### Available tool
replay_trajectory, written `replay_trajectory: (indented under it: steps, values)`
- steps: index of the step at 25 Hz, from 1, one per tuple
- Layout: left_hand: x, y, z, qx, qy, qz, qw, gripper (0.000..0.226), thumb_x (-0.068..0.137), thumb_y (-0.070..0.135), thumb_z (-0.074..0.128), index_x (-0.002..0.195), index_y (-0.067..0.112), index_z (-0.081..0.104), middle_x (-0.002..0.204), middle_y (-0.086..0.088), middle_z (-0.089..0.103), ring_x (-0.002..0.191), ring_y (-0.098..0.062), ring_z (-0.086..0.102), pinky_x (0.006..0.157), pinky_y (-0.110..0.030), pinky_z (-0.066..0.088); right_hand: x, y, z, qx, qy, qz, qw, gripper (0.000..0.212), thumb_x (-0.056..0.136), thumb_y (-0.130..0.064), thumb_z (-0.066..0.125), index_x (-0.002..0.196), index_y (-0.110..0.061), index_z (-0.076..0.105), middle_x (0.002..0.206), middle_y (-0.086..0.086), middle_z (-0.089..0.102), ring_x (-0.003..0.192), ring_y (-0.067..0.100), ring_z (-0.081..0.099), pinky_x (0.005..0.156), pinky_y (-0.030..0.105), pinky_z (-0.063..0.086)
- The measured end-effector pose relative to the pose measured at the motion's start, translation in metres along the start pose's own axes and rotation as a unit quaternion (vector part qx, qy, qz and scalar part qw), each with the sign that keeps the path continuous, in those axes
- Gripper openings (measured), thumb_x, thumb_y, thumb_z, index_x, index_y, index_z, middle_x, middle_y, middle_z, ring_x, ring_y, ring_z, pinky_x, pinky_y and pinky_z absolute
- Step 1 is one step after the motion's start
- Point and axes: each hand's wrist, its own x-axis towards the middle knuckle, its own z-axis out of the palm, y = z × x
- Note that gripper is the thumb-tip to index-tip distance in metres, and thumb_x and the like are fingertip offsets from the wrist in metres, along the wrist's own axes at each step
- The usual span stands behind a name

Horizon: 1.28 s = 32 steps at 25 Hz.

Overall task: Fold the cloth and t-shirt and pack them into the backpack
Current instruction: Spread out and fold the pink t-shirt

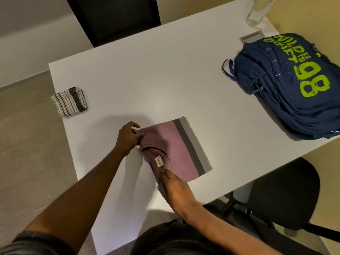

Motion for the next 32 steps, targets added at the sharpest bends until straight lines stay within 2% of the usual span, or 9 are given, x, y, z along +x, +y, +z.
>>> replay_trajectory:
  steps: [5, 8, 11, 16, 18, 21, 26, 29, 32]
  values:
    - [0.005, -0.011, 0.006, 0.026, 0.038, 0.005, 0.999, 0.034, 0.087, 0.012, 0.079, 0.117, 0.008, 0.063, 0.105, -0.015, 0.07, 0.092, -0.033, 0.071, 0.081, -0.046, 0.064, 0.005, 0.004, 0.002, -0.001, -0.109, -0.009, 0.994, 0.054, 0.104, -0.026, 0.058, 0.153, -0.017, 0.037, 0.144, 0.01, 0.052, 0.12, 0.029, 0.059, 0.1, 0.039, 0.056]
    - [-0.011, -0.006, 0.017, 0.141, 0.112, 0.099, 0.979, 0.028, 0.094, 0.008, 0.065, 0.122, 0.005, 0.064, 0.123, -0.017, 0.065, 0.115, -0.035, 0.062, 0.096, -0.043, 0.055, 0.008, 0.015, -0.019, 0.017, -0.072, -0.032, 0.997, 0.051, 0.105, -0.036, 0.052, 0.152, -0.02, 0.04, 0.143, 0.006, 0.054, 0.12, 0.022, 0.056, 0.103, 0.038, 0.053]
    - [-0.046, -0.002, 0.049, 0.179, 0.135, 0.19, 0.956, 0.032, 0.096, 0.006, 0.056, 0.127, 0.004, 0.063, 0.143, -0.017, 0.056, 0.135, -0.033, 0.048, 0.113, -0.047, 0.044, 0.036, 0.053, -0.039, -0.068, 0.006, -0.053, 0.996, 0.05, 0.109, -0.039, 0.043, 0.153, -0.017, 0.044, 0.153, 0.008, 0.051, 0.135, 0.024, 0.053, 0.112, 0.041, 0.048]
    - [-0.092, -0.007, 0.125, 0.228, 0.116, 0.156, 0.954, 0.064, 0.108, 0.03, 0.038, 0.164, 0.009, 0.015, 0.173, -0.013, 0.012, 0.16, -0.029, 0.013, 0.129, -0.049, 0.017, 0.096, 0.103, -0.06, -0.172, 0.02, -0.078, 0.982, 0.061, 0.112, -0.036, 0.029, 0.165, -0.008, 0.017, 0.173, 0.011, 0.011, 0.161, 0.025, 0.005, 0.131, 0.045, 0.011]
    - [-0.085, -0.007, 0.139, 0.25, 0.121, 0.125, 0.953, 0.067, 0.108, 0.039, 0.025, 0.165, 0.009, 0.008, 0.173, -0.013, 0.004, 0.16, -0.029, 0.007, 0.129, -0.051, 0.013, 0.109, 0.113, -0.055, -0.185, 0.009, -0.08, 0.979, 0.063, 0.112, -0.036, 0.031, 0.165, -0.006, 0.014, 0.174, 0.011, 0.007, 0.161, 0.025, 0.002, 0.131, 0.047, 0.011]
    - [-0.064, -0.024, 0.139, 0.266, 0.13, 0.077, 0.952, 0.071, 0.108, 0.045, 0.028, 0.166, 0.013, 0.002, 0.174, -0.01, 0.004, 0.16, -0.03, 0.007, 0.128, -0.055, 0.018, 0.116, 0.128, -0.051, -0.212, -0.007, -0.076, 0.974, 0.065, 0.112, -0.041, 0.028, 0.164, -0.004, 0.015, 0.173, 0.012, 0.01, 0.161, 0.027, 0.005, 0.129, 0.049, 0.019]
    - [-0.046, -0.041, 0.128, 0.281, 0.143, 0.131, 0.94, 0.073, 0.107, 0.051, 0.031, 0.166, 0.014, 0.009, 0.174, -0.005, 0.009, 0.161, -0.022, 0.001, 0.131, -0.044, 0.009, 0.127, 0.148, -0.041, -0.221, -0.024, -0.087, 0.971, 0.069, 0.111, -0.049, 0.023, 0.165, -0.007, 0.012, 0.174, 0.01, 0.007, 0.161, 0.025, 0.002, 0.129, 0.05, 0.019]
    - [-0.025, -0.04, 0.116, 0.316, 0.107, 0.188, 0.924, 0.073, 0.108, 0.046, 0.04, 0.165, 0.01, 0.013, 0.173, -0.008, 0.013, 0.161, -0.022, 0.004, 0.131, -0.045, 0.012, 0.123, 0.14, -0.032, -0.183, 0.018, -0.024, 0.983, 0.069, 0.11, -0.045, 0.033, 0.164, -0.006, 0.016, 0.173, 0.011, 0.011, 0.162, 0.025, 0.003, 0.129, 0.05, 0.018]
    - [0.009, -0.024, 0.093, 0.361, 0.004, 0.296, 0.884, 0.072, 0.107, 0.044, 0.038, 0.165, 0.01, 0.014, 0.173, -0.006, 0.013, 0.161, -0.02, 0.002, 0.129, -0.047, 0.014, 0.103, 0.104, -0.013, -0.106, 0.076, 0.128, 0.983, 0.07, 0.109, -0.038, 0.036, 0.164, -0.001, 0.013, 0.173, 0.017, 0.008, 0.161, 0.029, 0.002, 0.13, 0.051, 0.013]
